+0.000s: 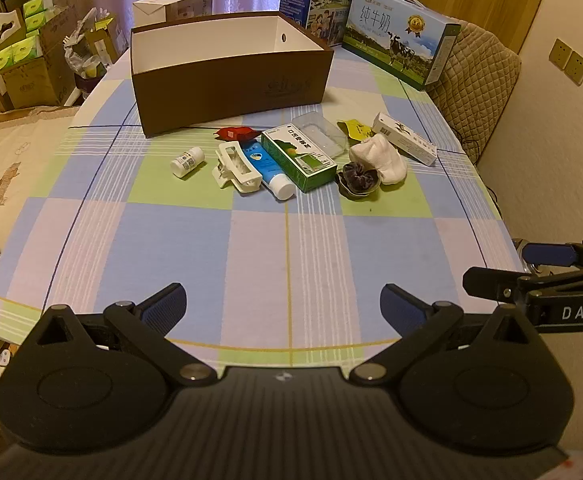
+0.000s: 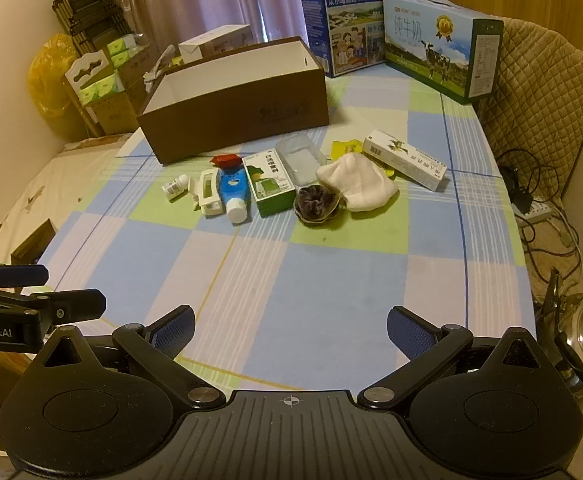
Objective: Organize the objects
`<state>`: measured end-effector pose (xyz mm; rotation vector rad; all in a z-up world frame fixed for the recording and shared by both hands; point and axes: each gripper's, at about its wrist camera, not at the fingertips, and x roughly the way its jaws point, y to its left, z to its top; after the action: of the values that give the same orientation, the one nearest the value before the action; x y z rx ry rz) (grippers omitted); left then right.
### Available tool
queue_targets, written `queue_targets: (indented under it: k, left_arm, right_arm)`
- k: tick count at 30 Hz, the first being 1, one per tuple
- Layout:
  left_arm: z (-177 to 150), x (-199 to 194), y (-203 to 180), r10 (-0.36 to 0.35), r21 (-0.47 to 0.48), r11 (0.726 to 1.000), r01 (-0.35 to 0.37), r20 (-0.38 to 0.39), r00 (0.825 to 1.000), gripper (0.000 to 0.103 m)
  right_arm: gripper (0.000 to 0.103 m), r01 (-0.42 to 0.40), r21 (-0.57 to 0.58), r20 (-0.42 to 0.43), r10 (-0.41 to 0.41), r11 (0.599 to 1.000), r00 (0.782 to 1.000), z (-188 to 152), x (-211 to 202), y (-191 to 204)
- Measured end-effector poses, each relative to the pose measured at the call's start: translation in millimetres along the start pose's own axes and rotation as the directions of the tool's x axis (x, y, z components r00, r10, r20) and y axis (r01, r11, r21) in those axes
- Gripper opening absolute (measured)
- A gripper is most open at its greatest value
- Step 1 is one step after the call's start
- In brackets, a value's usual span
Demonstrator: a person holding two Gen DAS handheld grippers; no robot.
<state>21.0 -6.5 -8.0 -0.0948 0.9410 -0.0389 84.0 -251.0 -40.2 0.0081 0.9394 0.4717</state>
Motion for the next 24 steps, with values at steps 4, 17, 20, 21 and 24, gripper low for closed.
queue_targets:
  k: [4, 17, 20, 21, 24]
  left_arm:
    - [0.1, 0.8, -1.0, 0.001, -0.001, 1.000, -0.001, -0.002, 1.000, 0.102]
    - [5.9, 3.9, -2.5, 0.002, -0.009, 1.000, -0.003, -0.008, 1.000, 0.102]
    - [10.3, 7.3, -3.2, 0.006, -0.014, 1.000, -0.006, -0.011, 1.000, 0.102]
    - [11.3, 8.4, -3.2, 0.007, -0.017, 1.000, -0.007, -0.012, 1.000, 0.102]
    - [14.3, 12.2, -3.0, 0.010, -0.025, 1.000, -0.010, -0.017, 1.000, 0.102]
  right_arm:
    - [0.101, -0.001, 0.001, 0.000, 0.001, 1.000, 1.000, 0.2, 0.0, -0.8]
    - [0.101, -0.005, 0.003, -0.002, 0.005, 1.000, 1.000, 4.1, 2.0, -5.2]
    - [0.101, -0.009, 0.006, -0.006, 0.009, 1.000, 1.000, 9.6, 4.5, -9.5]
    - [0.101, -0.010, 0.007, -0.007, 0.011, 1.000, 1.000, 10.6, 5.4, -10.9]
    - [0.101, -0.015, 0.011, -0.009, 0.015, 1.000, 1.000, 12.9, 8.4, -15.7]
